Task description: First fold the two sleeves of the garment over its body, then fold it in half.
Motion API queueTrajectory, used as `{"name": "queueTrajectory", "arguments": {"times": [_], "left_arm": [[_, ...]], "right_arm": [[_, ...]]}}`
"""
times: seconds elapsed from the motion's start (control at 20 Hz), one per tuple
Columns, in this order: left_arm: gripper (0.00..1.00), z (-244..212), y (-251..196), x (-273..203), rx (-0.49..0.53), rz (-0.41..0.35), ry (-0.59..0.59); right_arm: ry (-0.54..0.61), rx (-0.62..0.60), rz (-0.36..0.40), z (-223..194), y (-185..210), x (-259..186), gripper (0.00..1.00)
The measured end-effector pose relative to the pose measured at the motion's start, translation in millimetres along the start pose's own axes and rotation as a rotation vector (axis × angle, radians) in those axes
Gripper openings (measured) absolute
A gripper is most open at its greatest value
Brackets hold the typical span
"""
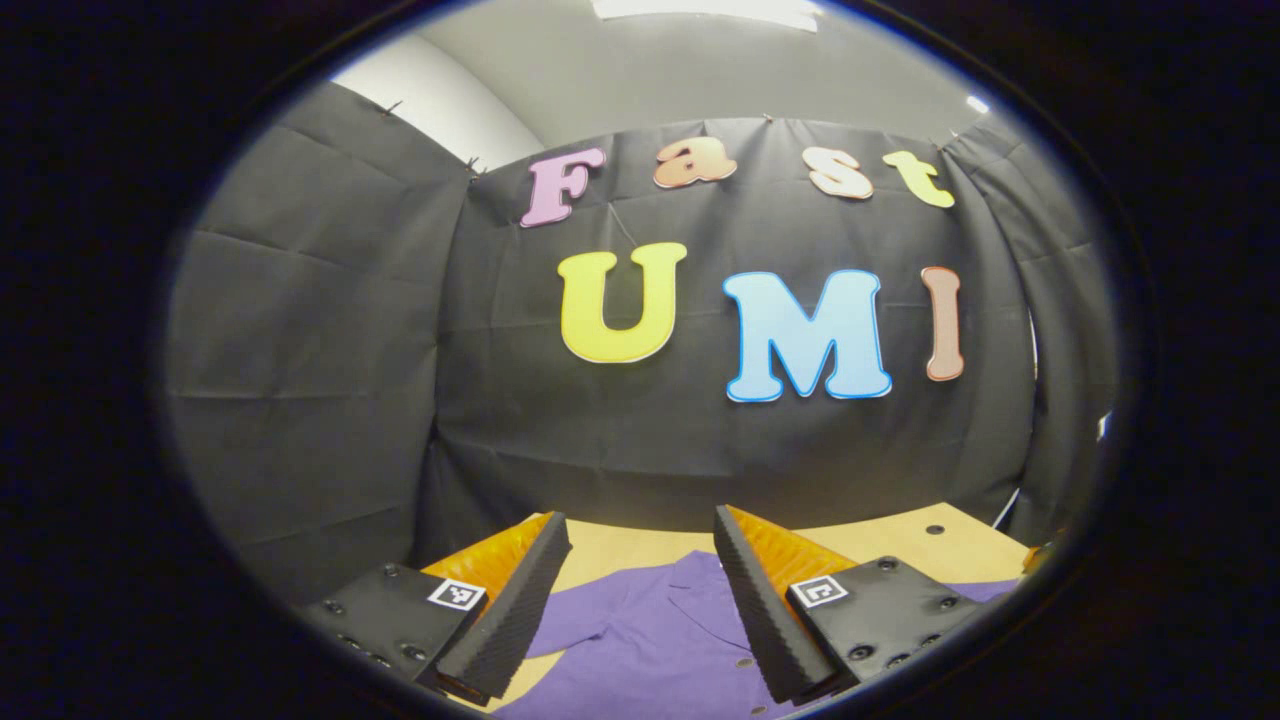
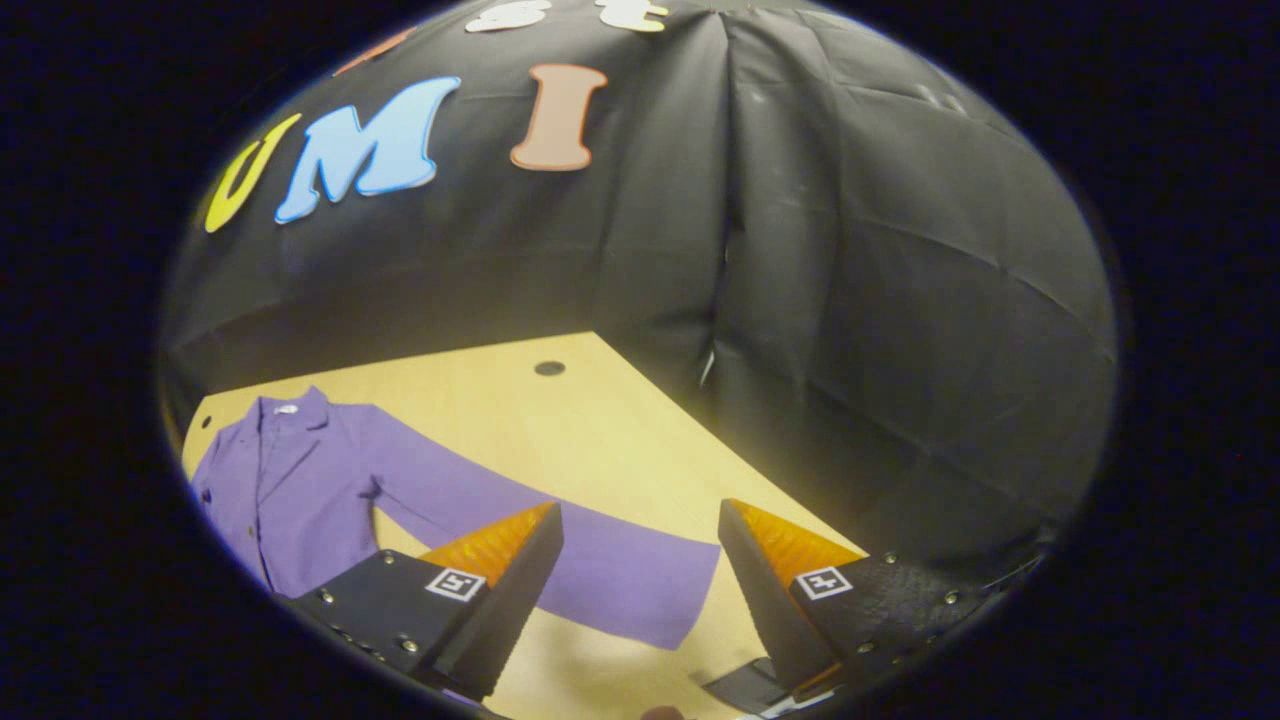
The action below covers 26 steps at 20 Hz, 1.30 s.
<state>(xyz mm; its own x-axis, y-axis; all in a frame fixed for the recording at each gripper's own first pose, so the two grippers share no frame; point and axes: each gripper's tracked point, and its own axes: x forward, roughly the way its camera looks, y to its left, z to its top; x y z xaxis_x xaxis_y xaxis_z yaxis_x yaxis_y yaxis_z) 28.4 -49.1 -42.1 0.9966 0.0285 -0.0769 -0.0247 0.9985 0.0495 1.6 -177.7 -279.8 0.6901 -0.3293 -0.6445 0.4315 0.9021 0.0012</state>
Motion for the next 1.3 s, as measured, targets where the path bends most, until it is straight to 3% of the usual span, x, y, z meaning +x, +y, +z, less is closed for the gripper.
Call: {"name": "queueTrajectory", "arguments": {"times": [0.3, 0.8, 1.0, 1.15, 1.25, 1.3], "left_arm": [[0.94, -7, -3, -3, 0.017, 0.014, 0.017], [0.96, -13, 0, -9, 0.039, -0.013, 0.015], [0.94, -14, 9, -14, 0.041, -0.015, 0.015], [0.94, -15, 16, -13, 0.026, -0.016, 0.017], [0.93, -16, 20, -13, 0.018, -0.019, 0.016], [0.93, -17, 22, -13, 0.017, -0.020, 0.015]], "right_arm": [[0.196, 0.095, -0.032, -61, -25, 33, 0.98], [0.267, 0.124, -0.064, -77, -21, 51, 0.97], [0.270, 0.129, -0.035, -80, -18, 56, 0.97], [0.273, 0.148, -0.033, -80, -15, 54, 0.92], [0.268, 0.141, -0.021, -77, -9, 54, 0.77], [0.274, 0.142, -0.011, -77, -5, 55, 0.77]]}}
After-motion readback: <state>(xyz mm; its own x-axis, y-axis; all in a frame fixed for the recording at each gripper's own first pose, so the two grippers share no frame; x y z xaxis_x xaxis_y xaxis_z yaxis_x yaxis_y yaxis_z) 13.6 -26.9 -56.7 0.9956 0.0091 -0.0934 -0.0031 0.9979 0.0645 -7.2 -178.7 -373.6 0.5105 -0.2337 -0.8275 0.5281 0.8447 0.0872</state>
